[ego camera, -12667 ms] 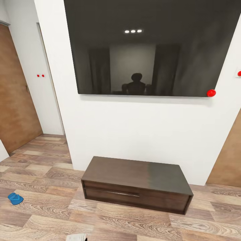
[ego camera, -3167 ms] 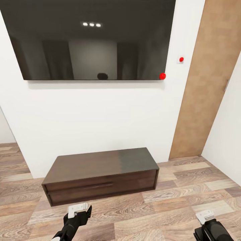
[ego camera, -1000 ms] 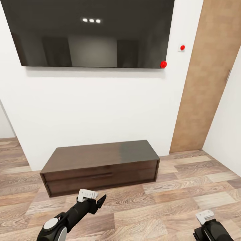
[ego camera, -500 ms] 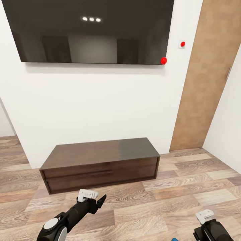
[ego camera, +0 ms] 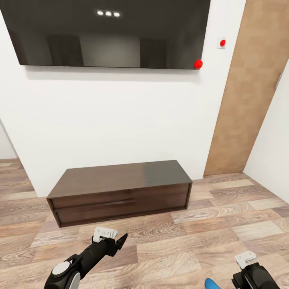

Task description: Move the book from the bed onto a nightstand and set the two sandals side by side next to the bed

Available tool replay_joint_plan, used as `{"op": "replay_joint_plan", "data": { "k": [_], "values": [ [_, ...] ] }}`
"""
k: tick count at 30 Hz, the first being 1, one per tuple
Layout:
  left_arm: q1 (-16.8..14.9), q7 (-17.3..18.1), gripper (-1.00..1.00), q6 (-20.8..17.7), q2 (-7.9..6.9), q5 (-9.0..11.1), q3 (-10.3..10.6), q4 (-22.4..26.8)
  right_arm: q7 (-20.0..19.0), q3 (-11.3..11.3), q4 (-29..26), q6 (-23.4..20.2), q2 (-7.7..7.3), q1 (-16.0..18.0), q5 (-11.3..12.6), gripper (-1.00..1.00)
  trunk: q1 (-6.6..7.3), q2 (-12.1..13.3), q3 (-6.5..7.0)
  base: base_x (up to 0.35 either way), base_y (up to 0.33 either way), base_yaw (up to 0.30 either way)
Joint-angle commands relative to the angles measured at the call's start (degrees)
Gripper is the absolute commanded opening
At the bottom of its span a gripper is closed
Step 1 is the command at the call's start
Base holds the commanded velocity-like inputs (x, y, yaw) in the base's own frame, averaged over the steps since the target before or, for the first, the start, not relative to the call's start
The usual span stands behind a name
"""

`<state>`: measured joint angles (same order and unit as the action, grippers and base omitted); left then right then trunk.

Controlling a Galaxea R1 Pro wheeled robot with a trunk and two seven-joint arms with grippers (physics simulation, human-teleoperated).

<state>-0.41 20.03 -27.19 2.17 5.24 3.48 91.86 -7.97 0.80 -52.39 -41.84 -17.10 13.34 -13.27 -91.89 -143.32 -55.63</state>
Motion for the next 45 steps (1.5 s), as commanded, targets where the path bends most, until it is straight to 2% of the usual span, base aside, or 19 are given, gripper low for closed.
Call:
{"op": "replay_joint_plan", "data": {
  "k": [1, 23, 31, 45],
  "values": [
    [-0.03, 0.01, 1.00, -0.53, 0.02, 0.56, -0.05, 0.07, -0.47, 0.08, -0.08, -0.26, -0.04, 0.02, -0.62, 1.00, -0.01, -0.04, -0.29, 0.000, 0.000, 0.000],
    [-0.03, 0.01, 1.00, -0.51, 0.02, 0.56, -0.05, -0.01, -0.08, 0.36, 0.02, 0.42, 0.12, 0.02, -0.85, 1.00, -0.58, -0.34, -5.16, 0.000, 0.000, 0.000],
    [-0.03, 0.02, 1.00, -0.52, 0.02, 0.56, -0.05, -0.01, -0.24, -0.07, -3.50, 2.12, -0.04, 0.02, -0.44, 1.00, -0.78, -0.44, -6.93, 0.000, 0.000, 0.000],
    [-0.03, 0.03, 1.00, -0.50, 0.10, 0.56, -0.02, -0.17, -0.97, 0.16, -4.12, 2.45, 0.05, 0.05, -0.19, 1.00, -1.15, -0.63, -10.04, 0.000, 0.000, 0.000]
  ]
}}
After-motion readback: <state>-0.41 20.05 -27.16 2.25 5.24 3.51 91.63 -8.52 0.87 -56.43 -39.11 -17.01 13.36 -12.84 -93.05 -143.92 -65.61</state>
